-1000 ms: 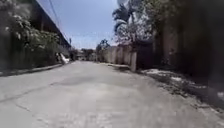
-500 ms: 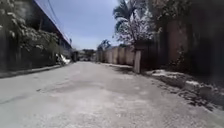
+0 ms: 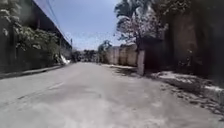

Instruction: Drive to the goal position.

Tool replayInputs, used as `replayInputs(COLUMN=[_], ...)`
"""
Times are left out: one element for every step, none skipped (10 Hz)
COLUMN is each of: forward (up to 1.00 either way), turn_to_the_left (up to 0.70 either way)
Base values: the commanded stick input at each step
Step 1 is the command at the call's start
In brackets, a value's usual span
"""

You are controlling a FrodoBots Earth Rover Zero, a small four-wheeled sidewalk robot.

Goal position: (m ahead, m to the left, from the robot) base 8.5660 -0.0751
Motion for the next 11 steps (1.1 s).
replayInputs(forward=[1.0,1.0,1.0,1.0,1.0,1.0,1.0,1.0,1.0,1.0,1.0], turn_to_the_left=[0.03,0.03,0.03,0.03,0.03,0.03,0.03,0.03,0.03,0.03,0.03])
